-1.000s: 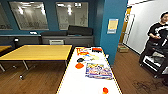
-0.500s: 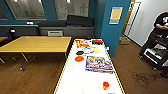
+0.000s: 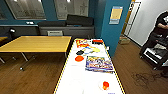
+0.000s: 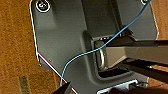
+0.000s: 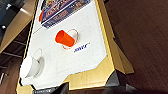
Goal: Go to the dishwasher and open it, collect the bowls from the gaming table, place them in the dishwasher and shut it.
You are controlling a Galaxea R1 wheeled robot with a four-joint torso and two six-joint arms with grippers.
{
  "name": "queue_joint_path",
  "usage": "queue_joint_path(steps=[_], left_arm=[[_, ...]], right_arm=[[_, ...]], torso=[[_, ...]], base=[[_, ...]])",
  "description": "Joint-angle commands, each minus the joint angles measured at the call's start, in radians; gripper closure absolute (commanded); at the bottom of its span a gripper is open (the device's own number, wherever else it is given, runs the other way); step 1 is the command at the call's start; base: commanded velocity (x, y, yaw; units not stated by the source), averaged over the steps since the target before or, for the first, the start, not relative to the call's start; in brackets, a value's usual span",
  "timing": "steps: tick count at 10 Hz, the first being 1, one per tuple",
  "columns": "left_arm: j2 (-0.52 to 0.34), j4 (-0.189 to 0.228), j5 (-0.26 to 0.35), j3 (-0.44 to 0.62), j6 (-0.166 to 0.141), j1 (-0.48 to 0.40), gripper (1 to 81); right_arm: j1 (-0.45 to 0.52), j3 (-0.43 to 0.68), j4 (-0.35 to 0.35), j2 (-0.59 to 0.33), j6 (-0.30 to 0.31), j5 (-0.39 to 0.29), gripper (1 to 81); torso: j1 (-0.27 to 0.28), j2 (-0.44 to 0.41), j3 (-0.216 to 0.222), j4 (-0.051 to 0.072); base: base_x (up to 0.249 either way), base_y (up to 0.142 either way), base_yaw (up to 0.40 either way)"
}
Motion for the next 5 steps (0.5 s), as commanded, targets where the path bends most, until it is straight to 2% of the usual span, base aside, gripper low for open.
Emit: queue_joint_path(steps=[1, 2, 4, 5], left_arm=[[0.002, -0.007, 0.057, 0.001, -0.001, -0.021, 1.0], [0.002, -0.007, 0.057, 0.001, -0.001, -0.021, 1.0], [0.002, -0.007, 0.057, 0.001, -0.001, -0.021, 1.0], [0.002, -0.007, 0.058, 0.001, -0.001, -0.021, 1.0]], right_arm=[[0.269, -0.009, 0.128, -0.089, 0.003, -0.272, 1.0], [0.31, -0.028, 0.129, -0.072, 0.003, -0.291, 1.0], [0.406, -0.082, 0.148, -0.015, 0.036, -0.394, 1.0], [0.438, -0.102, 0.148, 0.012, 0.058, -0.414, 1.0]], torso=[[0.0, 0.0, 0.0, 0.0], [0.0, 0.0, 0.0, 0.0], [0.0, 0.0, 0.0, 0.0], [0.0, 0.0, -0.038, 0.0]], base=[[0.0, 0.0, 0.0], [0.0, 0.0, 0.0], [0.0, 0.0, 0.0], [0.0, 0.0, 0.0]])
